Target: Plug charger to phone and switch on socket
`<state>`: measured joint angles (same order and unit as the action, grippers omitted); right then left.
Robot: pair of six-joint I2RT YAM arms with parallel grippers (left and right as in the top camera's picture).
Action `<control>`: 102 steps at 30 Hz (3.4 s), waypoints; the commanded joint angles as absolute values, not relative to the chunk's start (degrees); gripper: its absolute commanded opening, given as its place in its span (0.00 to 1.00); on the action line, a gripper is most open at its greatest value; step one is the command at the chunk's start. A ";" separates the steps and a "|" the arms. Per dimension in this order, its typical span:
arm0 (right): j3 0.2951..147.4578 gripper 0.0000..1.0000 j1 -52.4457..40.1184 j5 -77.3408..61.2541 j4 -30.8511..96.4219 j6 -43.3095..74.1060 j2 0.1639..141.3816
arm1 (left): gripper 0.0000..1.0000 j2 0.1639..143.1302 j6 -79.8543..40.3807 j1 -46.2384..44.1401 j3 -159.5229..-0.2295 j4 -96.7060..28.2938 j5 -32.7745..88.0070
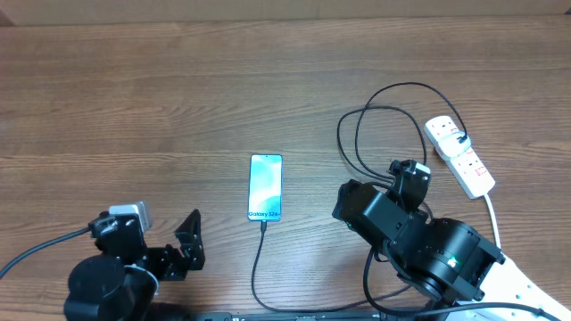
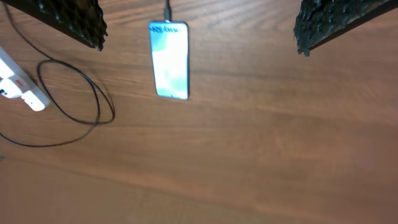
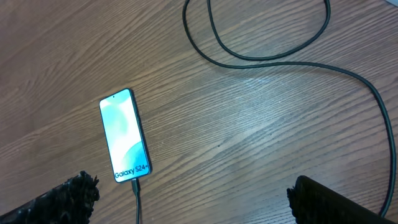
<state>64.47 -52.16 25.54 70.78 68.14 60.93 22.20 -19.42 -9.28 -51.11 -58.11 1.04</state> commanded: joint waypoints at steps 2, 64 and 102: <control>64.31 1.00 -51.99 26.98 70.39 69.23 60.58 | 1.00 22.24 -25.12 -9.04 -49.39 -58.83 3.14; 67.59 0.20 -35.79 20.03 84.71 63.40 53.89 | 0.99 0.62 -31.92 -9.02 -0.25 -3.14 -12.34; 91.81 0.04 22.96 -7.46 70.28 14.74 112.05 | 0.99 0.62 -31.94 -9.02 -0.25 -3.14 -12.36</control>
